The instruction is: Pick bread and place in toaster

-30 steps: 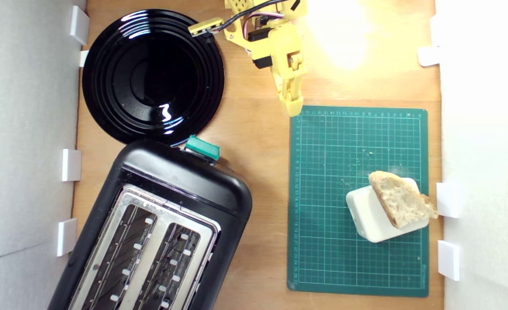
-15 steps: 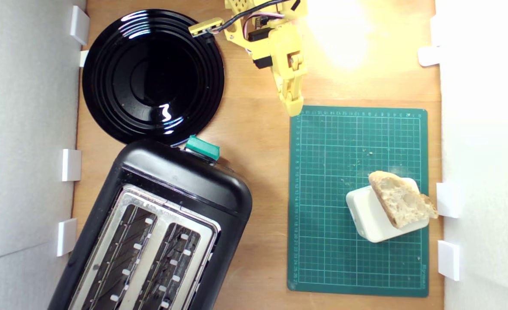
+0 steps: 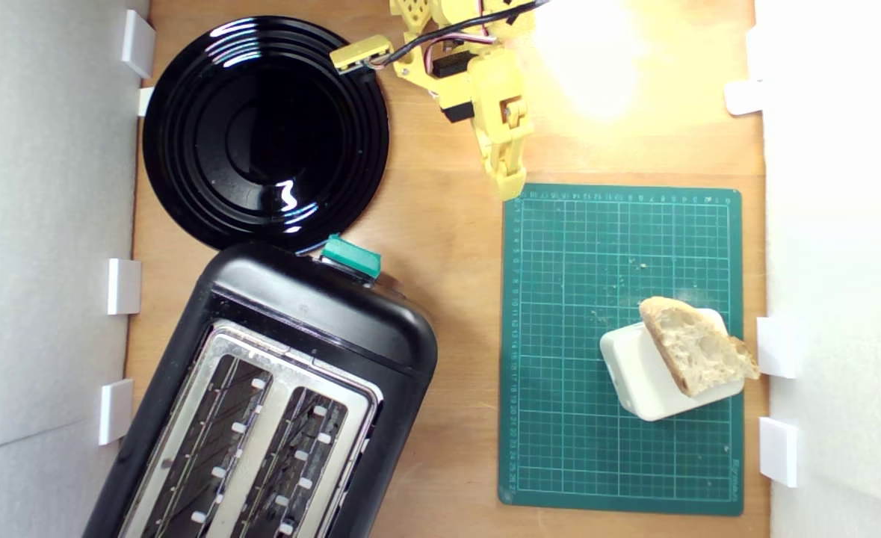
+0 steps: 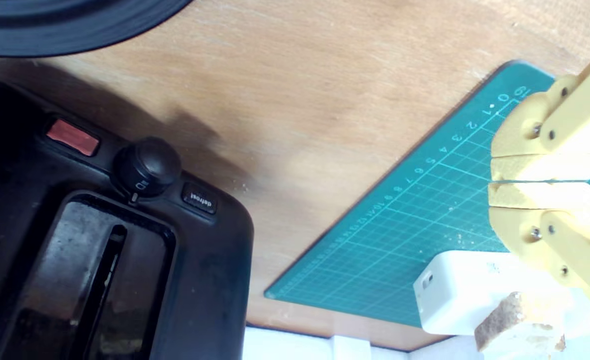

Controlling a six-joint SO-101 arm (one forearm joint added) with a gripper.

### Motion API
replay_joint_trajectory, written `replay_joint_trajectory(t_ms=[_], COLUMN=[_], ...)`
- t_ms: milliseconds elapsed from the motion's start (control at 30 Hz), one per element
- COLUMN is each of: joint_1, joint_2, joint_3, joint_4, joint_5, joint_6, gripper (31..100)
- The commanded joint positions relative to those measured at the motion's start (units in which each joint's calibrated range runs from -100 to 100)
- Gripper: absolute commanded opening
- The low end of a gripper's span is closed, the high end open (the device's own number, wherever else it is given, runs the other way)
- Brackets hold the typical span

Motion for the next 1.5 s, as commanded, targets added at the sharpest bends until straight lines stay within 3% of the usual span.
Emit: replay_joint_trajectory(t_ms=[0,133,700,1167,1200,1333,1467], joint_1=[-1.62,-2.27,-12.66,-13.71,-13.71,-13.63,-13.55], joint_2=[3.99,9.48,44.59,66.97,69.88,75.37,77.03], joint_3=[-0.06,-0.06,-0.15,-1.88,-1.97,-1.97,-2.06], joint_4=[-0.11,-0.11,-0.02,1.07,1.34,8.05,9.59], joint_5=[-6.55,-12.61,-50.92,-76.09,-79.68,-87.01,-90.68], joint_6=[0.28,0.28,-0.19,-0.24,-0.24,-0.14,0.02], gripper=[38.6,38.6,38.4,38.9,38.9,39.0,39.2])
